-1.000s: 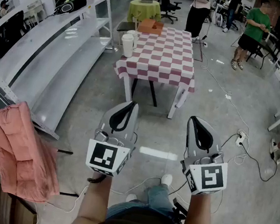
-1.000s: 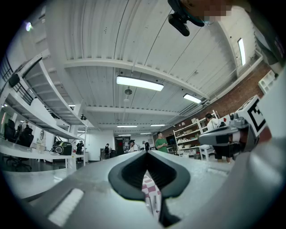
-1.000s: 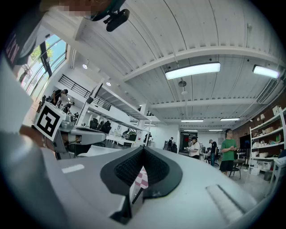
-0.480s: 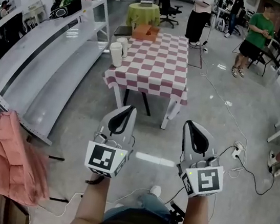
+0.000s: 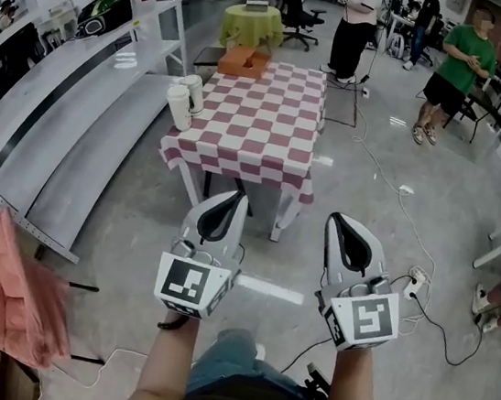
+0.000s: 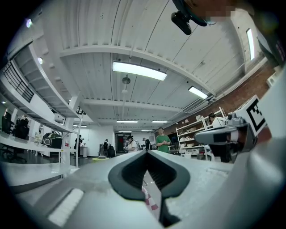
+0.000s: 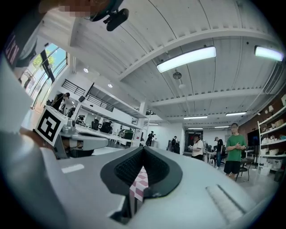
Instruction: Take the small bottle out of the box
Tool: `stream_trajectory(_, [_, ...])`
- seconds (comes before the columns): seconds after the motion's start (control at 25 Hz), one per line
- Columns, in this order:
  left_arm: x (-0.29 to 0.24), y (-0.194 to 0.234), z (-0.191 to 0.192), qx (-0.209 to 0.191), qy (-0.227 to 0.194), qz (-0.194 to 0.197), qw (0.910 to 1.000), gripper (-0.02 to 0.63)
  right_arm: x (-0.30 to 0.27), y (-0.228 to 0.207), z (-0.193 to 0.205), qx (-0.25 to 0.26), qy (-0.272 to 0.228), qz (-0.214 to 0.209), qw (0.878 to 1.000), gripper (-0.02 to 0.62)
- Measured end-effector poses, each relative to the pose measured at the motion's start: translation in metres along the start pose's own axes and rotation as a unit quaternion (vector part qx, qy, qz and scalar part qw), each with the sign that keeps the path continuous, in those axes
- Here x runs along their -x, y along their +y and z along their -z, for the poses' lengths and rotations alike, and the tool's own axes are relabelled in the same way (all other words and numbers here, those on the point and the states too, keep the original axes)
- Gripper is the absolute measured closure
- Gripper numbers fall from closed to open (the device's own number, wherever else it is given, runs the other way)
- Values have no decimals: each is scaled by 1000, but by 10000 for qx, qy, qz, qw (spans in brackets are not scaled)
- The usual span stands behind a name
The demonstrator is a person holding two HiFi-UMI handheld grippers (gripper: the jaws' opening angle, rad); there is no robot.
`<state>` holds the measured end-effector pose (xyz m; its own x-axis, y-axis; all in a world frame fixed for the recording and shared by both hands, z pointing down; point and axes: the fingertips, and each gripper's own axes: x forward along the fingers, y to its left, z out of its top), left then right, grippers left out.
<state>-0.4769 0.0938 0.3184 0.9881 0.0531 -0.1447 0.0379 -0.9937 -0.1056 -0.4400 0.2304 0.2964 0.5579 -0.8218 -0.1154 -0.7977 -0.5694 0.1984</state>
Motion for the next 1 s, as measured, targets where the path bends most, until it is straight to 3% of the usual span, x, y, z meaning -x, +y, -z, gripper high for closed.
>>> stream_trajectory(0.56, [-169, 9, 20, -103, -31, 241, 9997, 606, -81, -121, 29, 119, 14, 189, 9997, 594])
stream_trajectory(1.0, [-338, 53, 50, 46, 6, 82, 10000, 606, -208, -238, 74, 12, 106, -28, 9999, 594])
